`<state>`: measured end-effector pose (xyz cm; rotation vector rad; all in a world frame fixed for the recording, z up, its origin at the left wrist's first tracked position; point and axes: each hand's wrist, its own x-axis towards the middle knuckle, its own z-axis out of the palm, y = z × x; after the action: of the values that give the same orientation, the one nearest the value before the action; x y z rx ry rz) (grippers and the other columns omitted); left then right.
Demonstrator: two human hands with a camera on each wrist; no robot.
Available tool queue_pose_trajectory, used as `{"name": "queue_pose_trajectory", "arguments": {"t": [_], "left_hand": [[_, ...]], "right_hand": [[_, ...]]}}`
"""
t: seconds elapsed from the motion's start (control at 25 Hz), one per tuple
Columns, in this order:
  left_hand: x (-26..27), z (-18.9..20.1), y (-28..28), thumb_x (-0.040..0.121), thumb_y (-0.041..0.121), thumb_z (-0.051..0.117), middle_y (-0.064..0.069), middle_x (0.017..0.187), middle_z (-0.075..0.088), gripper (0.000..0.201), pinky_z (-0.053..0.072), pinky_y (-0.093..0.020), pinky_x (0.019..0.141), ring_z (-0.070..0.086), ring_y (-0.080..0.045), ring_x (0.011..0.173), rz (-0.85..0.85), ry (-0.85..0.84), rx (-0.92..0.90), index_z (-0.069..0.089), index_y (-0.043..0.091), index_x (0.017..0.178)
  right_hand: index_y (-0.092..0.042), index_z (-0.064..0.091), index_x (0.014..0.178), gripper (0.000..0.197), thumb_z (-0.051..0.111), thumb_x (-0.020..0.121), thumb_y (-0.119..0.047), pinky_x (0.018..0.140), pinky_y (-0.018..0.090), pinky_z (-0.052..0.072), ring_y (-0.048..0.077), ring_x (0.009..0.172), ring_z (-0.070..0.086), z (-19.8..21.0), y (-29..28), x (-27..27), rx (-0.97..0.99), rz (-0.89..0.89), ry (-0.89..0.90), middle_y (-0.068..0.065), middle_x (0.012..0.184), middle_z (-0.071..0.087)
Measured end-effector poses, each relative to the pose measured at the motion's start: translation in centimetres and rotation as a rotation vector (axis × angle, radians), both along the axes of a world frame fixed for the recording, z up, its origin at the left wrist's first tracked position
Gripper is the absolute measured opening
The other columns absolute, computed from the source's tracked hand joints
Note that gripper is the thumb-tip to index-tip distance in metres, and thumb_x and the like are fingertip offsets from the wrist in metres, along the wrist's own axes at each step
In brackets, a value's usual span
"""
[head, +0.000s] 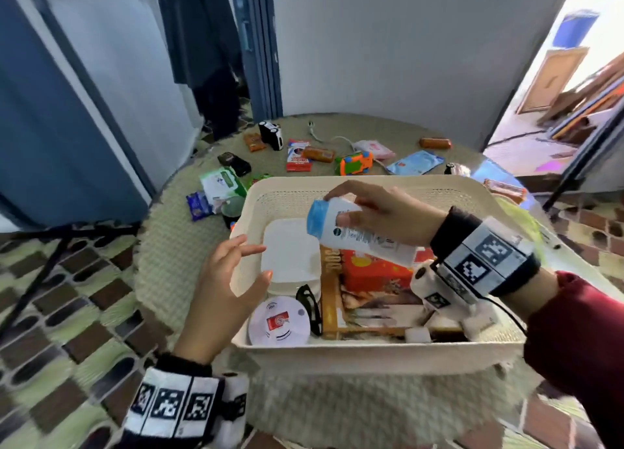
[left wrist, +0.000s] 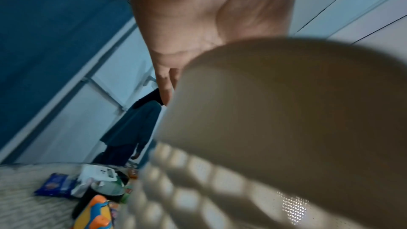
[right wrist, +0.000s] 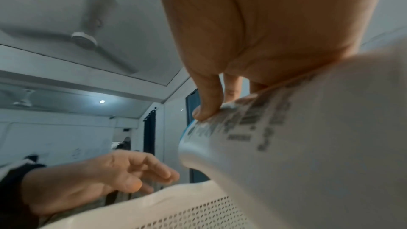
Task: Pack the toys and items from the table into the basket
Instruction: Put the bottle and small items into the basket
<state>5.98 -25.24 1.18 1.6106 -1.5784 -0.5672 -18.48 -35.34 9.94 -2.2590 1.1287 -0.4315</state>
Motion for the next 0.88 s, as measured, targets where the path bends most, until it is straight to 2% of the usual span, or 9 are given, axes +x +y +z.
{"name": "queue_pose_trajectory", "arguments": {"t": [0.12,0.2,0.32,0.4,0.56,0.64,0.72,0.8,0.88], "left_hand": [[-2.1,-1.4,1.5,0.080,0.036,0.066,0.004,0.149,0.033,0.035,0.026,-0.032,0.108,0.030,-0.011,0.137,0.155,-0.020,0.003,0.060,0.033,0.115],[-2.7,-2.0,1.8,0.084,0.020,0.069,-0.001,0.153,0.028,0.044,0.026,-0.034,0.111,0.026,-0.016,0.140,0.268,-0.043,0.030,0.056,0.027,0.125],[-2.5,-2.2,1.4,0.081,0.006,0.067,-0.002,0.142,0.043,0.064,0.037,-0.039,0.106,0.040,-0.017,0.131,0.327,0.027,-0.006,0.045,0.021,0.139],[-2.2,-2.0,1.1,0.082,0.002,0.064,0.003,0.133,0.051,0.067,0.040,-0.032,0.101,0.048,-0.013,0.121,0.360,0.076,-0.019,0.042,0.024,0.141],[-1.4,-2.1,1.2,0.084,-0.002,0.058,-0.002,0.116,0.061,0.057,0.045,-0.031,0.091,0.057,-0.015,0.106,0.465,0.183,-0.024,0.051,0.027,0.132],[-1.4,-2.3,1.2,0.083,-0.003,0.058,-0.002,0.114,0.063,0.048,0.045,-0.030,0.090,0.057,-0.014,0.106,0.473,0.194,-0.039,0.057,0.026,0.122],[-1.5,-2.3,1.2,0.083,-0.003,0.058,0.002,0.112,0.063,0.044,0.044,-0.023,0.086,0.057,-0.012,0.106,0.473,0.185,-0.040,0.058,0.026,0.115],[-1.5,-2.4,1.3,0.084,-0.003,0.059,0.004,0.110,0.063,0.041,0.041,-0.013,0.081,0.057,-0.010,0.104,0.479,0.168,-0.031,0.060,0.024,0.116],[-1.6,-2.5,1.4,0.085,-0.002,0.059,0.003,0.111,0.064,0.041,0.041,-0.011,0.082,0.058,-0.009,0.104,0.487,0.184,-0.028,0.060,0.023,0.117]], "right_hand": [[-0.020,0.041,0.131,0.033,0.042,0.099,-0.028,0.049,0.014,0.033,0.002,0.046,0.043,-1.5,-0.5,-0.3,0.002,0.086,0.078,-0.006,0.059,0.041],[-0.022,0.039,0.131,0.039,0.045,0.096,-0.038,0.054,0.021,0.032,0.004,0.052,0.041,-2.3,-0.8,-0.2,0.037,0.157,0.137,-0.007,0.061,0.042],[-0.026,0.031,0.135,0.070,0.056,0.078,-0.059,0.073,0.028,0.040,0.015,0.079,0.052,-3.6,-1.6,0.2,0.070,0.290,0.308,-0.005,0.090,0.053],[-0.029,0.024,0.136,0.083,0.070,0.072,-0.055,0.082,0.030,0.040,0.018,0.092,0.051,-5.1,-2.1,0.4,0.032,0.363,0.370,-0.005,0.107,0.049],[-0.026,0.023,0.128,0.077,0.076,0.073,-0.027,0.069,0.021,0.040,0.001,0.079,0.049,-8.7,-2.5,0.3,0.032,0.398,0.114,-0.009,0.105,0.044],[-0.028,0.023,0.125,0.075,0.077,0.072,-0.025,0.075,0.016,0.042,-0.001,0.088,0.049,-9.9,-2.5,0.1,0.042,0.380,0.019,-0.010,0.110,0.043],[-0.029,0.029,0.127,0.076,0.080,0.069,-0.029,0.088,0.027,0.048,0.013,0.103,0.051,-10.7,-2.5,-0.2,0.068,0.340,-0.024,-0.004,0.120,0.045],[-0.033,0.038,0.123,0.071,0.081,0.067,-0.031,0.087,0.035,0.051,0.019,0.101,0.055,-11.1,-2.5,-0.6,0.119,0.277,-0.042,0.000,0.118,0.052],[-0.033,0.044,0.123,0.068,0.082,0.067,-0.030,0.086,0.037,0.051,0.020,0.096,0.059,-11.4,-2.5,-1.0,0.176,0.273,-0.054,-0.001,0.111,0.059]]}}
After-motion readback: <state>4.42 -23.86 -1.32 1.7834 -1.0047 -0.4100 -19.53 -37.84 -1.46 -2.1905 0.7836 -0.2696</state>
